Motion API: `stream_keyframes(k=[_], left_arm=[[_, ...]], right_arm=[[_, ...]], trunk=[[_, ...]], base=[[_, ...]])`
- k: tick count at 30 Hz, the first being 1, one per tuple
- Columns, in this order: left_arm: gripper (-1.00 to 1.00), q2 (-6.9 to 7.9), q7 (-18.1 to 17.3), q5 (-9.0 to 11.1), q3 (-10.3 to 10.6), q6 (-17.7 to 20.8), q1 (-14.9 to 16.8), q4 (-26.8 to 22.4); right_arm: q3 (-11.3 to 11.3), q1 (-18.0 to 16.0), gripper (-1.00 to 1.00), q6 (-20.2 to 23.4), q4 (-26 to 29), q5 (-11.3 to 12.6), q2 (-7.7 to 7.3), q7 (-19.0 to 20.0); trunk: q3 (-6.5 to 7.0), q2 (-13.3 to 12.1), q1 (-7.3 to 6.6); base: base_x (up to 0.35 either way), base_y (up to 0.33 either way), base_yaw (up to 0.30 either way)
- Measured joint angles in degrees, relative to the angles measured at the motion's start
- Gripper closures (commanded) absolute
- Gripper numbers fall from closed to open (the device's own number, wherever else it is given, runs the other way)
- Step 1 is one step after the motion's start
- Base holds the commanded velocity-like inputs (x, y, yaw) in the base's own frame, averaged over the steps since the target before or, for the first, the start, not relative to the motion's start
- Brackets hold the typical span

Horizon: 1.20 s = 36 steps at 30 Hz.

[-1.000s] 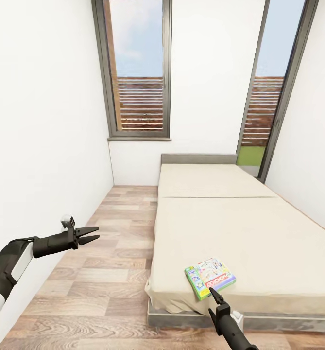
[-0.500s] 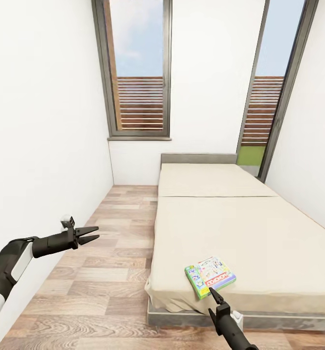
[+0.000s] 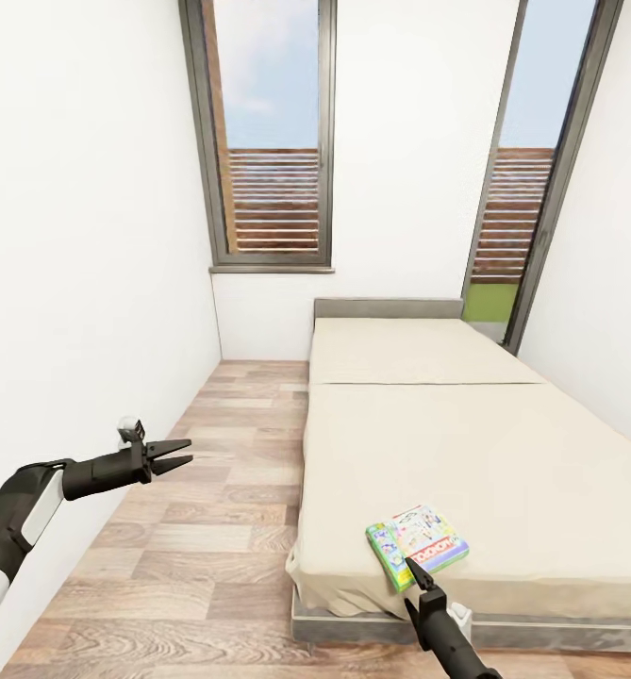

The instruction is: Put all the toys in the child's room - the three board games (two on the bed and one on the table), the two jigsaw puzzles on the table, and the tennis ball on the table - inside the toy box on the table in the child's room.

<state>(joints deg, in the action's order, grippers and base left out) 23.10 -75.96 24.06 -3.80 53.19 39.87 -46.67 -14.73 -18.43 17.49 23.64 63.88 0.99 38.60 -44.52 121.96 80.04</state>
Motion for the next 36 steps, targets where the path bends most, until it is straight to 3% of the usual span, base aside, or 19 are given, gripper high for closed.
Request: stream_keyframes(k=[18,19,36], left_arm=[[-1.0,0.0,0.0,0.02,0.02,-0.07,0.0,0.0],[-1.0,0.0,0.0,0.02,0.01,-0.05,0.0,0.0],[-1.0,0.0,0.0,0.01,0.01,-0.06,0.0,0.0]], right_arm=[[0.09,0.0,-1.0,-0.06,0.06,0.0,0.02,0.01],[0.09,0.0,1.0,-0.07,0.09,0.0,0.03,0.01],[0.11,0.0,1.0,0.02,0.1,0.06,0.01,0.03]], trunk=[[0.0,0.0,0.0],[0.0,0.0,0.0],[0.0,0.0,0.0]], base=[[0.02,0.017,0.0],[0.003,0.003,0.0],[0.0,0.0,0.0]])
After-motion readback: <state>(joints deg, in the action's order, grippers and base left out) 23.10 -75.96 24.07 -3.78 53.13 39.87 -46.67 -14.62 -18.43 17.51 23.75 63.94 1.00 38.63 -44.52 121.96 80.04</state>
